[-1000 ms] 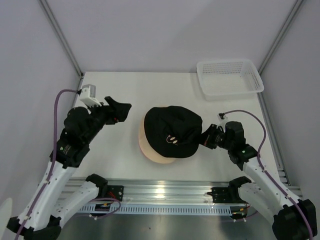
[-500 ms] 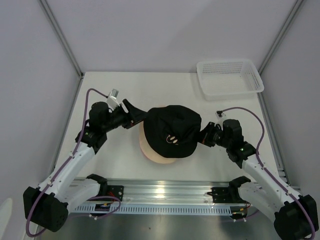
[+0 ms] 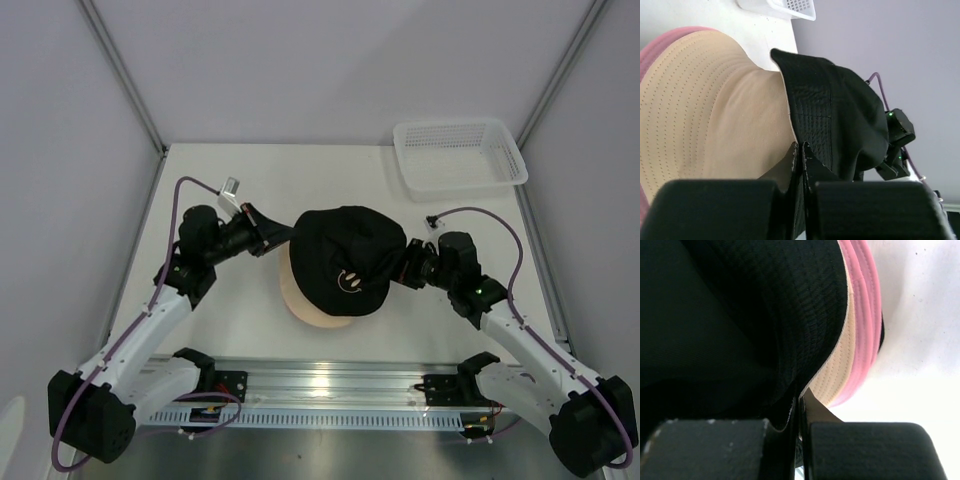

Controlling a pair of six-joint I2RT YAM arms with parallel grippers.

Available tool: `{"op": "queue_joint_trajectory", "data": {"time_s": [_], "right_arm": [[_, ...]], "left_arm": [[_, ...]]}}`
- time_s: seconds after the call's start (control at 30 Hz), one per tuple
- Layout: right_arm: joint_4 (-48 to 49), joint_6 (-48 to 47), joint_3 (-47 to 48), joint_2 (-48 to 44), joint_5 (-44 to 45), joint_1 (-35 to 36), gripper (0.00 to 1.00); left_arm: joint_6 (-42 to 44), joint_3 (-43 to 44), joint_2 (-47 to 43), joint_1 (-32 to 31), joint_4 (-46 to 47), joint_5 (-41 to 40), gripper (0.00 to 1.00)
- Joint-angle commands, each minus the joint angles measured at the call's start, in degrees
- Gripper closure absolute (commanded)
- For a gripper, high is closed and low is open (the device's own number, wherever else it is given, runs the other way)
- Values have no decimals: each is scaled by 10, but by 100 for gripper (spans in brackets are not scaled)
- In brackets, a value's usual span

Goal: Stack the hats

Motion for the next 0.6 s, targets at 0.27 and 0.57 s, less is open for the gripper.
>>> {"op": "queue_joint_trajectory", "data": {"time_s": [0.27, 0.57], "right_arm": [[-27, -17, 115, -13, 27, 24, 100], [-37, -6, 87, 16, 38, 26, 100]], "left_arm": [[108, 114, -59, -4, -194, -127, 99], [72, -56, -67, -2, -198, -221, 99]]}}
